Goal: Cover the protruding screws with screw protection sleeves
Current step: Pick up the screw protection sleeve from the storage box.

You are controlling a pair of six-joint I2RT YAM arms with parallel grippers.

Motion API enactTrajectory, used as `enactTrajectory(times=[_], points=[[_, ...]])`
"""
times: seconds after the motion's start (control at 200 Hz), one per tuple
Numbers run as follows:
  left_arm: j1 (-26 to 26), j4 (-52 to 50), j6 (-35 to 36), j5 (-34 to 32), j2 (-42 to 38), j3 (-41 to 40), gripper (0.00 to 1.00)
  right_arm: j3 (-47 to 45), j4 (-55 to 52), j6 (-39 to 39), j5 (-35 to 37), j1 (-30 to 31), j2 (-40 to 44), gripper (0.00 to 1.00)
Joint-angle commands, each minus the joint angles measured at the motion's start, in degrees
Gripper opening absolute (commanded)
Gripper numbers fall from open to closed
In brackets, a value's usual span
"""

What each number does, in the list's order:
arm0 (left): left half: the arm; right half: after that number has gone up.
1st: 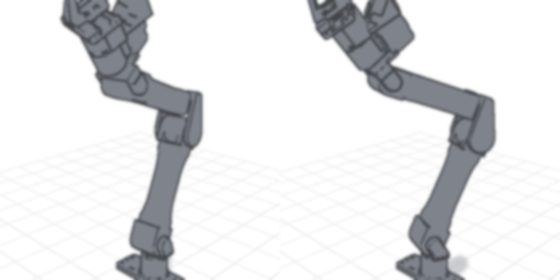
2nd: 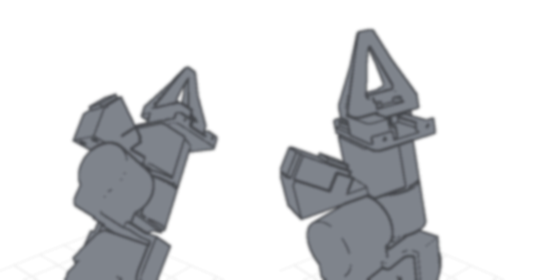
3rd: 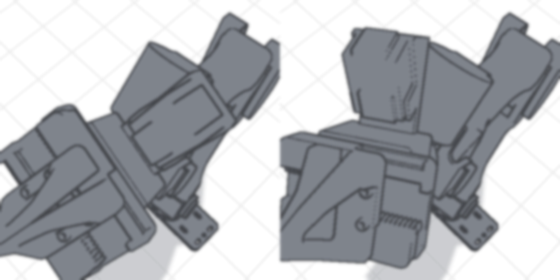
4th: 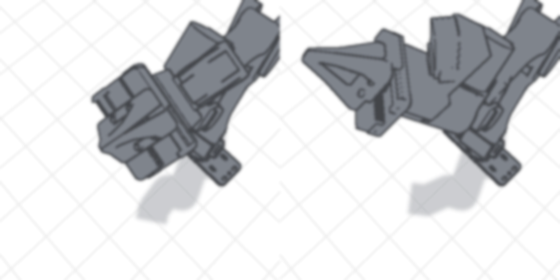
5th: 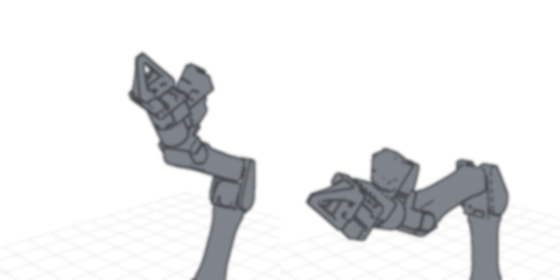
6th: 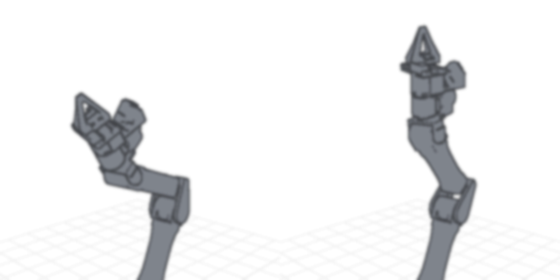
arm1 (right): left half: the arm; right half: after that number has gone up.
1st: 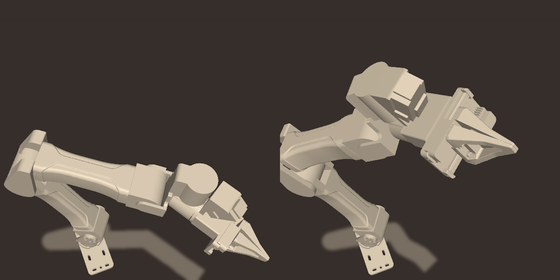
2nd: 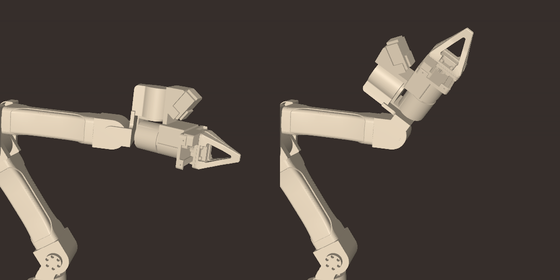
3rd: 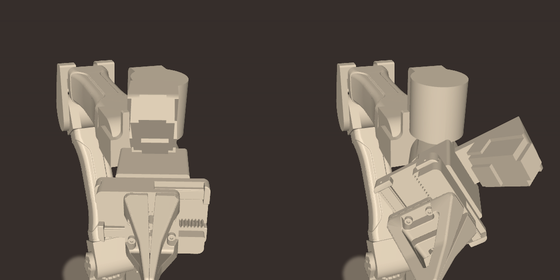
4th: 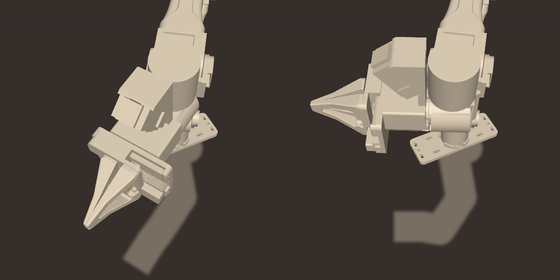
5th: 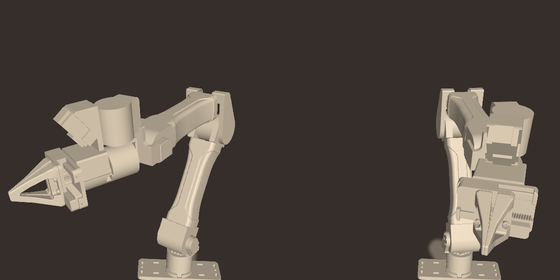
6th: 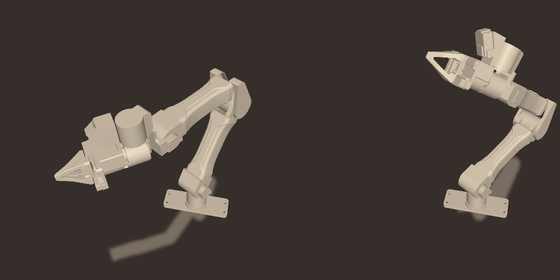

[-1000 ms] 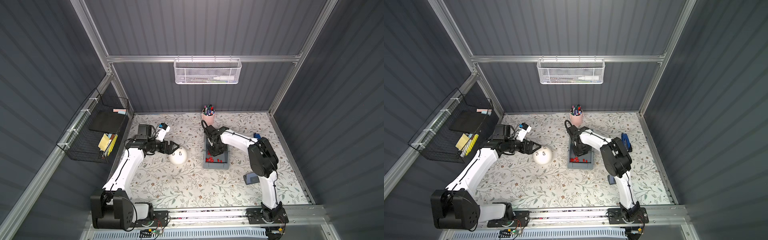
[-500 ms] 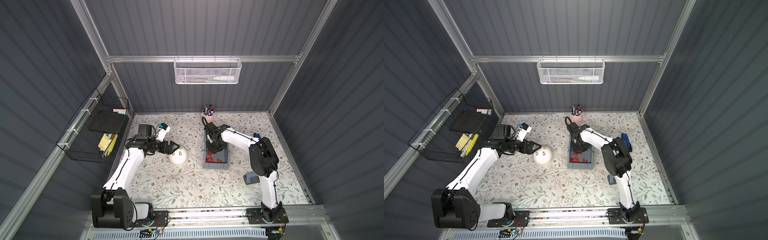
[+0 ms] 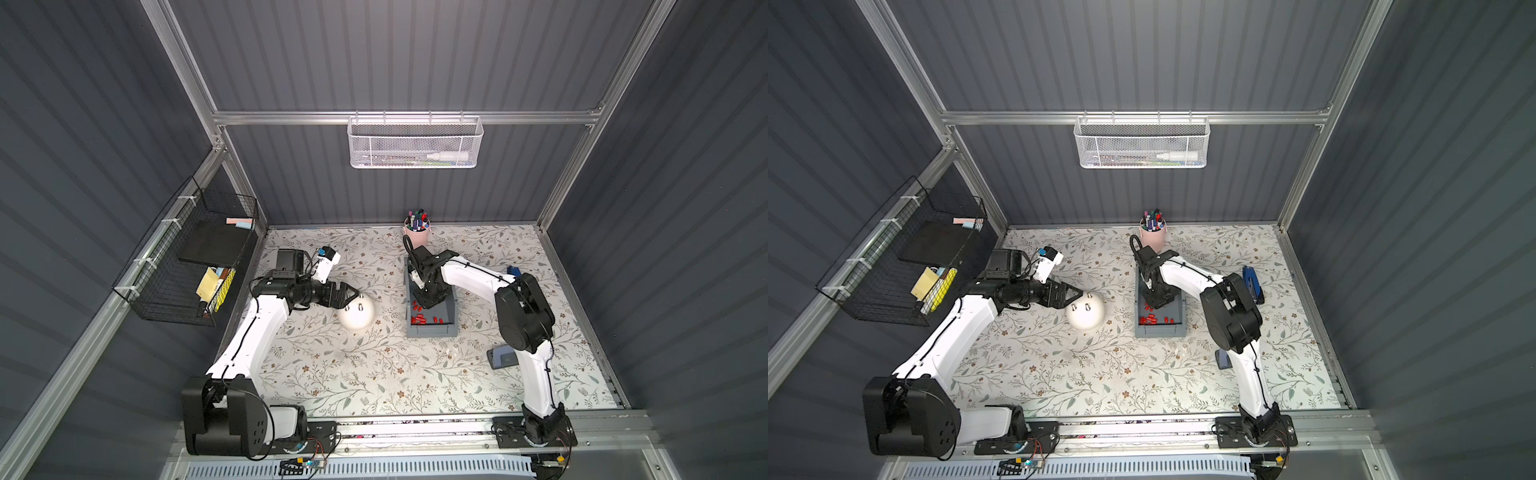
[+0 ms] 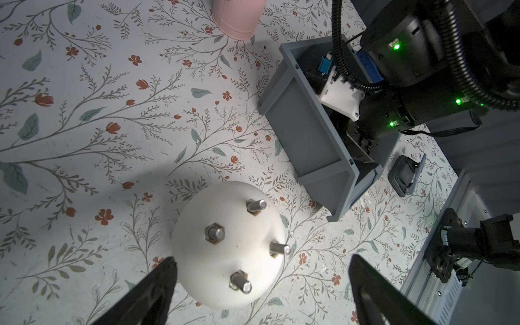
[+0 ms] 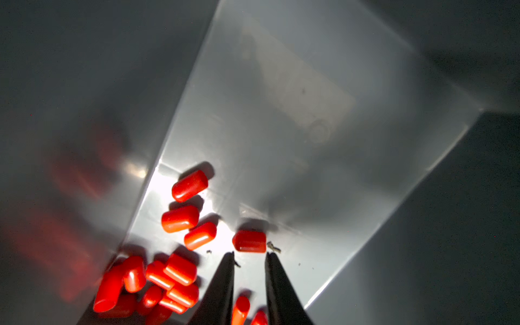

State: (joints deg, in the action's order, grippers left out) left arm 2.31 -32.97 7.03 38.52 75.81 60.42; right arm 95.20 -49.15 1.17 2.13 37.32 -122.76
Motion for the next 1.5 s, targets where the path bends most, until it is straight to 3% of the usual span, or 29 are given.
enactTrajectory(times=[0.0, 0.25, 0.72, 1.116, 1.336, 1.496], points=[[0.38, 0.19, -0.42, 1.02, 0.91, 1.69, 0.94, -1.69, 1.14, 1.92, -1.73, -0.07, -0.26, 0.26], [0.4, 0.19, -0.43, 0.94, 0.89, 1.72, 0.95, -3.3, 3.88, 1.16, -1.56, -0.1, 0.5, 0.3], [0.38, 0.63, -1.02, 1.34, 0.68, 1.61, 0.95, -5.28, 6.3, -6.52, 0.57, -0.14, 2.94, 0.24], [0.37, 0.54, -0.84, 1.13, 0.24, 1.56, 0.96, -6.33, 5.61, -8.42, 2.57, -0.45, 4.19, 0.17], [0.41, 0.43, -0.74, 1.03, -0.07, 1.45, 0.96, -6.49, 6.02, -9.51, 0.37, -1.44, 3.94, 0.24], [0.42, 0.54, -0.94, 1.12, -0.22, 1.46, 0.96, -6.91, 6.48, -10.2, -0.78, -2.07, 3.45, 0.24]])
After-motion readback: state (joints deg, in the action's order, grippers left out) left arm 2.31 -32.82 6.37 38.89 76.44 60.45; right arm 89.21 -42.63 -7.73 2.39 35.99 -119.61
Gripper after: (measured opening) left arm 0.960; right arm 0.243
